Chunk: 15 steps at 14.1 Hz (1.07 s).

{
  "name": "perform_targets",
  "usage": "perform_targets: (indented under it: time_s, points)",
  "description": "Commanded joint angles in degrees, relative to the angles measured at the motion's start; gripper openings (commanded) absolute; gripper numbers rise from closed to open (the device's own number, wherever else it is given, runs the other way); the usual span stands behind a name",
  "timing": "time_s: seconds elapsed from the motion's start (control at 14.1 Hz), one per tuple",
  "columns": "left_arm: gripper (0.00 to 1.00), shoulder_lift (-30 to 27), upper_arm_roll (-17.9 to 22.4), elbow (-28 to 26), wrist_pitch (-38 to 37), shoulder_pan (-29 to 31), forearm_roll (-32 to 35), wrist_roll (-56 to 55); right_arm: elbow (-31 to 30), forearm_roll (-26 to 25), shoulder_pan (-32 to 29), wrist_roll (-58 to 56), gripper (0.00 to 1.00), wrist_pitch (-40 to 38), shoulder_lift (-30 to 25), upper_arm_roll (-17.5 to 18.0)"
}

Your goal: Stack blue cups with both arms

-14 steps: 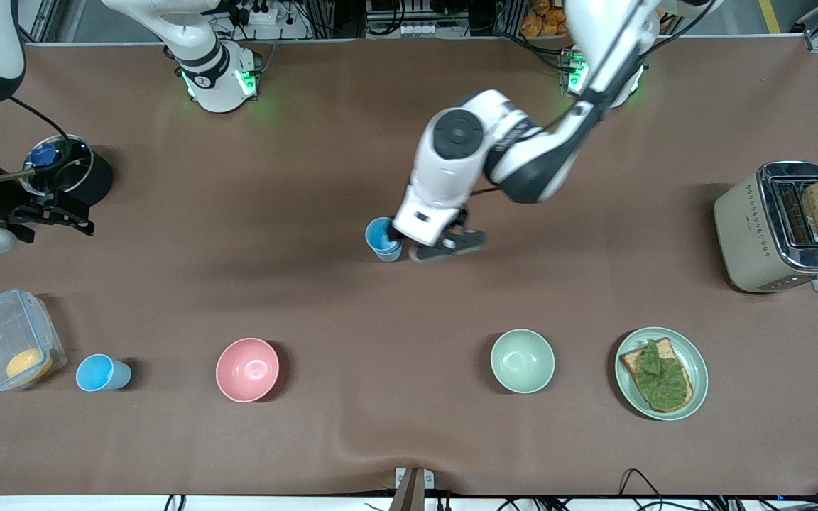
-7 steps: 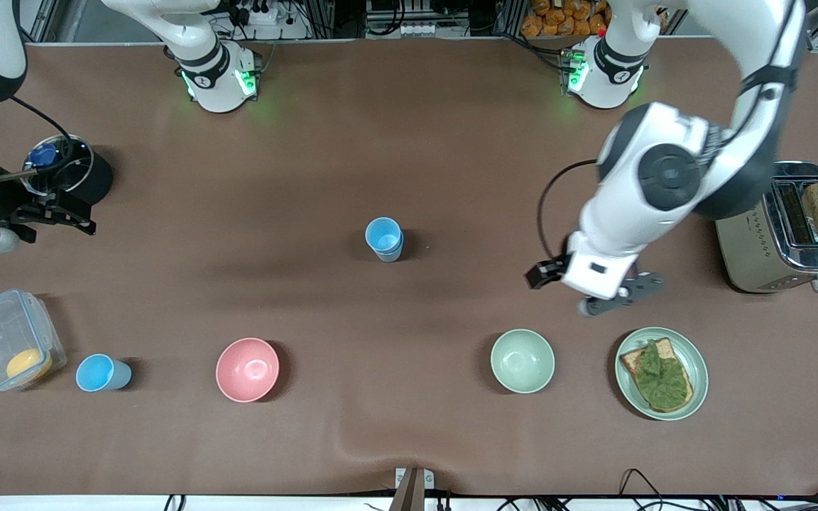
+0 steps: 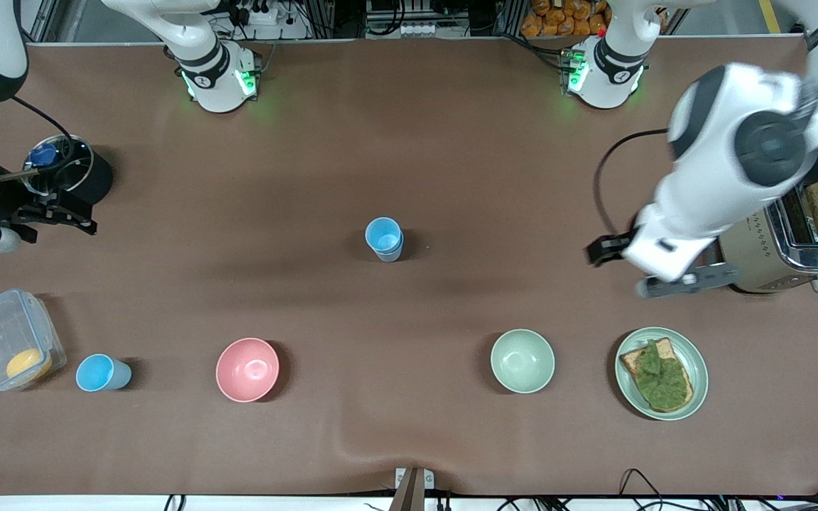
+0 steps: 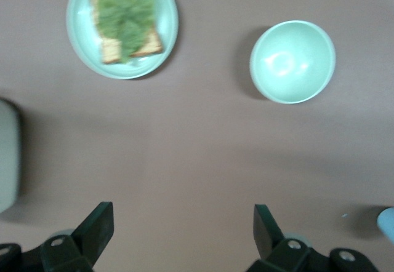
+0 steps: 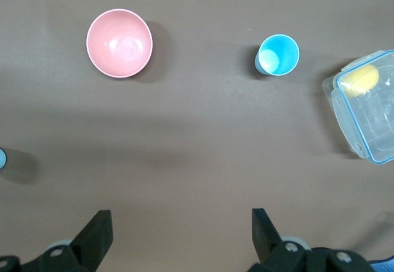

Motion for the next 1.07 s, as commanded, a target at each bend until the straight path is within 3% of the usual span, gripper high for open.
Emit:
perform_targets:
  time_s: [0.0,0.14,0.43,0.71,0.99]
  points:
    - [1.00,-7.81,4.61,-5.91,-4.03,-1.27,-2.27,3.43,0.38,0.86,-0.99,0.05,1.00,-0.57,-0.29,0.84]
    - [1.00,-11.06,7.59,-6.80,-6.32,-1.36,-2.36,10.71,0.38,0.86,-0.99,0.05,1.00,-0.57,-0.29,0.84]
    - [1.00,-14.68,8.22,-6.37,-7.04,-1.01,-2.36,13.11,0.38,0.86,-1.17,0.40,1.00,-1.71,-0.38,0.84]
    - [1.00,-13.45,8.22,-4.01,-10.62,-0.13,-2.27,20.65,0.47,0.86,-1.08,0.40,1.00,-1.71,-0.29,0.84]
    - [1.00,-13.27,8.22,-1.00,-12.49,-0.04,-2.18,21.20,0.47,0.86,-1.08,0.40,1.00,-1.71,-0.29,0.84]
